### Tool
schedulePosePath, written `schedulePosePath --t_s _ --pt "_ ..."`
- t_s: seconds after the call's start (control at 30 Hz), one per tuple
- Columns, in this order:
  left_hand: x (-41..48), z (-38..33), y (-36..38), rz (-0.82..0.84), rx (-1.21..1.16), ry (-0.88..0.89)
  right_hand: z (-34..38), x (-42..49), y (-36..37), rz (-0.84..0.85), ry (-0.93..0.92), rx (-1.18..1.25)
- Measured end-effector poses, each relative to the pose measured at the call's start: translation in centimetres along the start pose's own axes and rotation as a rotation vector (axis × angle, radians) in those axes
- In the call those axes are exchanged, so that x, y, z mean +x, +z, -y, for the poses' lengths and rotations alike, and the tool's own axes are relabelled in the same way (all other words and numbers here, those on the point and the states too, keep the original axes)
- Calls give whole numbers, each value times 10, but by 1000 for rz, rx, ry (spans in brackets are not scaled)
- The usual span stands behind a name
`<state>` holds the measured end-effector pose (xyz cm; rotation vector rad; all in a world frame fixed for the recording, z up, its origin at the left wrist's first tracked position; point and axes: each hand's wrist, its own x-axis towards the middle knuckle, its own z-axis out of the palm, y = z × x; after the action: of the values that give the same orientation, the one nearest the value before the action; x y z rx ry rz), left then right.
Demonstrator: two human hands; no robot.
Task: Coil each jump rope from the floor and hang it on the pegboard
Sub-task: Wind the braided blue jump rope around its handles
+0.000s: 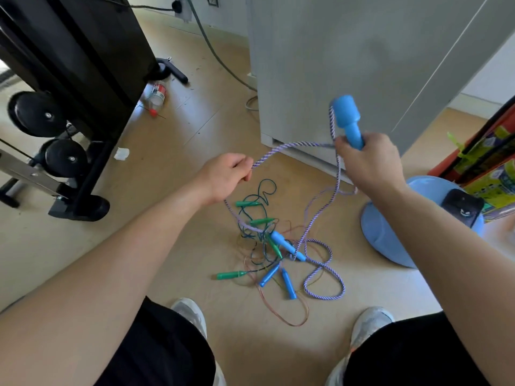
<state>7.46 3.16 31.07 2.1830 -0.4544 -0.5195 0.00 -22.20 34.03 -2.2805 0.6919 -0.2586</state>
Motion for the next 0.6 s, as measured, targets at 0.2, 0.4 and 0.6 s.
schedulePosePath --t_s 0.2,0.4,0.6 --pt "-1 -41 18 9 -159 167 28 -34 25 533 -156 341" --pt "2 -29 13 47 -238 115 31 -24 15 274 -130 591" --pt "-2 -3 4 55 -117 -31 14 -1 -3 21 24 473"
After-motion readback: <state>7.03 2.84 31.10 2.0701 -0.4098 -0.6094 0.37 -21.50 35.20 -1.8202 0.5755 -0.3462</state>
